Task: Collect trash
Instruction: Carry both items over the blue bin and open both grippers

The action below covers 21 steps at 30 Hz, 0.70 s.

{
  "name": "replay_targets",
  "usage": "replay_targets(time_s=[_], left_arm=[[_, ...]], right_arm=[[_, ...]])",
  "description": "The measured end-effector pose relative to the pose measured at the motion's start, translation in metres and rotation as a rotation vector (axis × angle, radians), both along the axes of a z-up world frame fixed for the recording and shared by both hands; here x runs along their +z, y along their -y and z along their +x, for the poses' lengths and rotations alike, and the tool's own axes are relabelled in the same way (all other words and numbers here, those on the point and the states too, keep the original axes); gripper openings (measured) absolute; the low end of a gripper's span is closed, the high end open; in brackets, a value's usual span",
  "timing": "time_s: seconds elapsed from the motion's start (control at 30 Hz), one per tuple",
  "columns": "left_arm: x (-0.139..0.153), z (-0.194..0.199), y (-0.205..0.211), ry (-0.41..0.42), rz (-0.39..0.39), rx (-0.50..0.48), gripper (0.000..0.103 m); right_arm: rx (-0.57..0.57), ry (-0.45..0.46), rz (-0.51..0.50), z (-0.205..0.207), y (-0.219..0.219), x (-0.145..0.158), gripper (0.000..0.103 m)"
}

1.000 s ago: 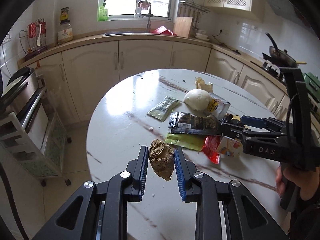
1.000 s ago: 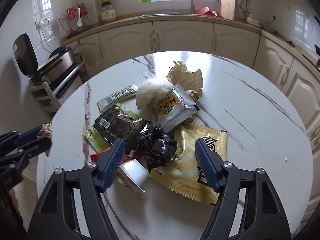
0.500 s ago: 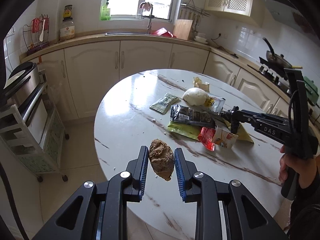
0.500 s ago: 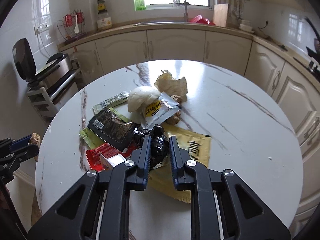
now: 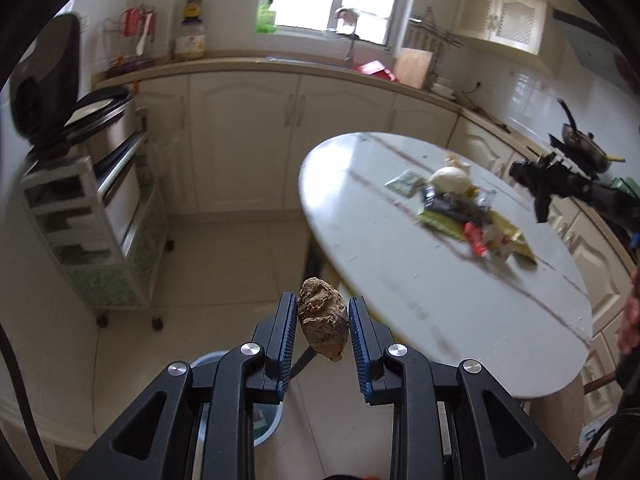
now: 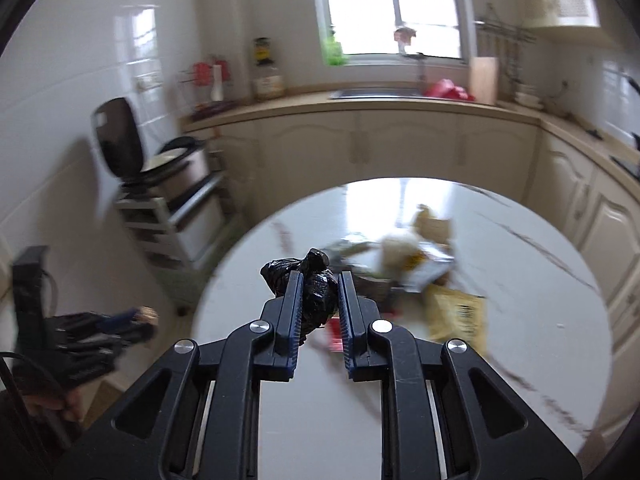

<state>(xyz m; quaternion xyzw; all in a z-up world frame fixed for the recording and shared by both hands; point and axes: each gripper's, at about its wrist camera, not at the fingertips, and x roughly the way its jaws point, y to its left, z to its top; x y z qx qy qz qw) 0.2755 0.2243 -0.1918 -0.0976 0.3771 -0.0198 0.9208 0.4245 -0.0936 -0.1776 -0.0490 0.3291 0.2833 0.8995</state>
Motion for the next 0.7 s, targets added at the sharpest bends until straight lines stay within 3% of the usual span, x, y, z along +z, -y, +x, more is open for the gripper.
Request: replay_targets(time_s=[0.23, 0.43, 0.5, 0.57, 0.7], left_arm=[[-0.029, -0.026, -0.054, -0.093, -0.027, 0.089, 0.023], [-0.048, -0.013, -0.08, -0.15, -0.033, 0.125, 0.025], [-0.051, -0.005, -0.086, -0.17, -0.026, 0.133, 0.038], [-0.055, 0.001, -0.092, -0.19, -0.016, 0.151, 0.069], [-0.06, 0.003, -0.105, -0.214, -0.016, 0.209, 0.074]], right_arm=[[0.249, -0.055, 0.029, -0.042, -0.118, -0.016, 0.017], [0.331, -0.119, -0.019, -0.05, -0.192, -0.059, 0.016], [0.345, -0.133, -0.045, -0.049, -0.212, -0.07, 0.016], [0.351, -0.144, -0.065, -0.047, -0.225, -0.081, 0.017], [0.362, -0.176, -0.089, -0.04, -0.242, -0.099, 0.017]])
